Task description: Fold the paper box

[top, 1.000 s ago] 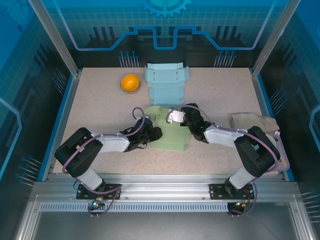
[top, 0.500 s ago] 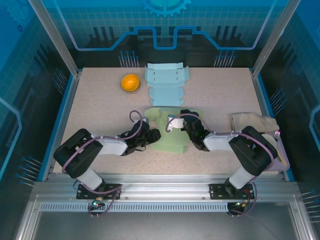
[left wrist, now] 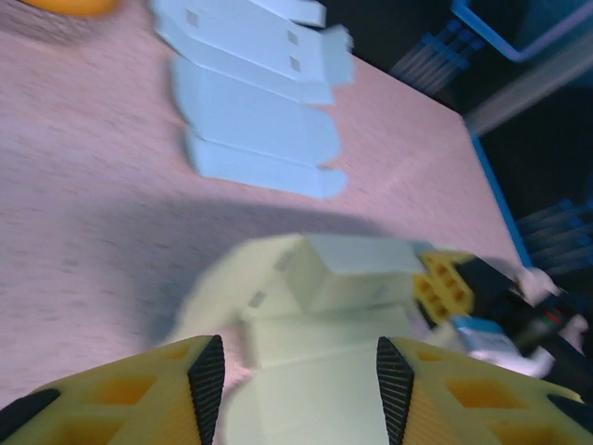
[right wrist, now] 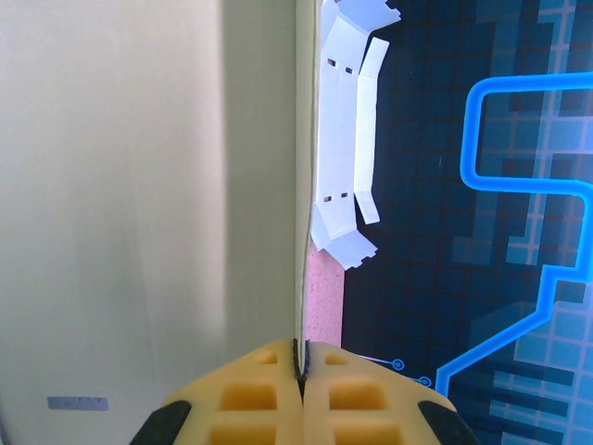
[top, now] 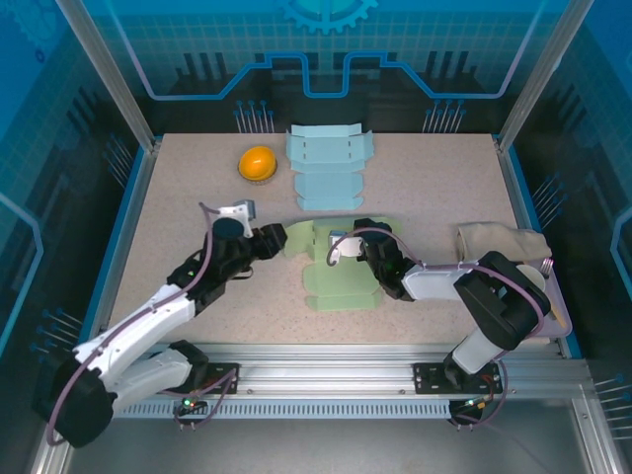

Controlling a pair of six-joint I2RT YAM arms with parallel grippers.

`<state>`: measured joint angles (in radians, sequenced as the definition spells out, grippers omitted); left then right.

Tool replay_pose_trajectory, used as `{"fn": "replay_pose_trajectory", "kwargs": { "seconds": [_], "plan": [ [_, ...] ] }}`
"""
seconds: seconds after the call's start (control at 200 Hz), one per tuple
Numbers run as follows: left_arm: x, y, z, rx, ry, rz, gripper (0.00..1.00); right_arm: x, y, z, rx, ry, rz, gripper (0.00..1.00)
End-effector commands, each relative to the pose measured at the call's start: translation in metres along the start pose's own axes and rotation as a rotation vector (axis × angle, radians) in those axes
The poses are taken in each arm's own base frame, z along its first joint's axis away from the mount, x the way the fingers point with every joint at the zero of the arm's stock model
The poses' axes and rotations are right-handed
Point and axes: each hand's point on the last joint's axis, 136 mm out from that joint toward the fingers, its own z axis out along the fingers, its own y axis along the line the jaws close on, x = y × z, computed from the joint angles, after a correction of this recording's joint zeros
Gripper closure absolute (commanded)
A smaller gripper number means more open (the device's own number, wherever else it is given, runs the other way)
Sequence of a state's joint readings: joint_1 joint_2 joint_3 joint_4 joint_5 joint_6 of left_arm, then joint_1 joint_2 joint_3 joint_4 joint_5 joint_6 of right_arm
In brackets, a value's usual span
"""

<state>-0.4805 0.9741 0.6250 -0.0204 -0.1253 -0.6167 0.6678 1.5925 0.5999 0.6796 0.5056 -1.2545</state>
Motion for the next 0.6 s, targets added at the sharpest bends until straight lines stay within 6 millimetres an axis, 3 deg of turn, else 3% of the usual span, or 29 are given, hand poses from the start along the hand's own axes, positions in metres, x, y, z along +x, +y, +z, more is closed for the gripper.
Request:
{"fn": "replay_pose_trajectory", "kwargs": {
  "seconds": [0.0, 0.075, 0.16, 0.375, 0.595],
  "plan": [
    [0.019, 0.073, -0.003, -0.277, 0.038, 0.048, 0.52, -0.005, -0.006, -0.006, 0.003, -0.036, 0.013, 1.0],
    [0.016, 0.09, -0.001, -0.334, 0.009, 0.053, 0.53, -0.007, -0.003, -0.007, -0.011, -0.046, 0.009, 1.0],
    [0.013, 0.096, 0.009, -0.355, 0.004, 0.079, 0.53, -0.009, -0.002, -0.007, -0.011, -0.05, 0.008, 1.0],
    [0.017, 0.085, 0.046, -0.267, 0.033, 0.189, 0.53, -0.01, 0.002, -0.006, -0.026, -0.047, 0.005, 1.0],
    [0.021, 0.07, 0.07, -0.157, 0.042, 0.275, 0.51, -0.01, 0.003, -0.005, -0.03, -0.048, 0.015, 1.0]
  ]
}}
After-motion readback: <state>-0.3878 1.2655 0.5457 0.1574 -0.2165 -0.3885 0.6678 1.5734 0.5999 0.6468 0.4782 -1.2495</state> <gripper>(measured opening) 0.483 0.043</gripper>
